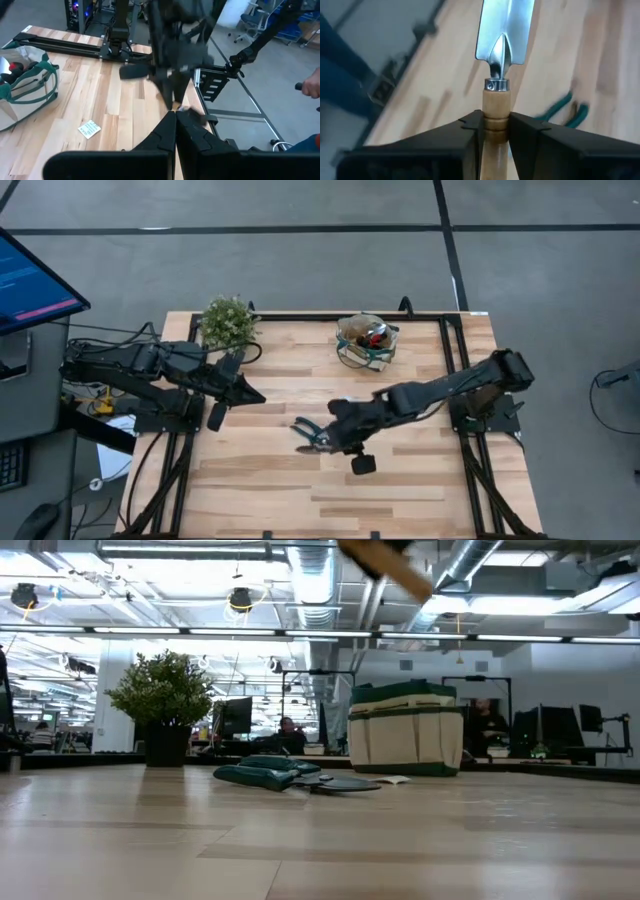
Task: Pick & Place Garden tools in Gardening bag
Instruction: Put the brown trowel into the gardening bag
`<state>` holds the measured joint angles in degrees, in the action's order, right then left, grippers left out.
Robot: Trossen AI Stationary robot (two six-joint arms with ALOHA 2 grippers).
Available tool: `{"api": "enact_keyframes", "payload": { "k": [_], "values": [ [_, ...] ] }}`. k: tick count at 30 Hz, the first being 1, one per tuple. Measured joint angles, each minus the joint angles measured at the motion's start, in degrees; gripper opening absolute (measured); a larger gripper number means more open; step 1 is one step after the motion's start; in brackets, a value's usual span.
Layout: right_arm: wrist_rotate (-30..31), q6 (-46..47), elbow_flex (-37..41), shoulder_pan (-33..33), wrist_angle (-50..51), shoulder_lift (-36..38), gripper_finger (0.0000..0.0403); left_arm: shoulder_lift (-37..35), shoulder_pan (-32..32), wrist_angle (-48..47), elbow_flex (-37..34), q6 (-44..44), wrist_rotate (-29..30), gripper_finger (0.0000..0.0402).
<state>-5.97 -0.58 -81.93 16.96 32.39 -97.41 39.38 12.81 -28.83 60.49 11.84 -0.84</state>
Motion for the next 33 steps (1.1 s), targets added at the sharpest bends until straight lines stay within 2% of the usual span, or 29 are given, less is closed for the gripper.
{"api": "enact_keyframes", "payload": {
  "k": [16,23,33],
  "values": [
    [-0.4,2.6,0.0,-1.4,-16.4,12.1,0.0055,0.0,0.0,0.7,0.0,-1.2,0.0,0.0005],
    [-6.0,5.5,0.0,-1.3,-25.1,14.6,0.0055,0.0,0.0,1.5,0.0,-2.3,0.0,0.0005],
    [-10.5,6.7,0.0,1.2,-37.7,15.8,0.0055,0.0,0.0,2.3,0.0,-2.6,0.0,0.0005]
  ]
}}
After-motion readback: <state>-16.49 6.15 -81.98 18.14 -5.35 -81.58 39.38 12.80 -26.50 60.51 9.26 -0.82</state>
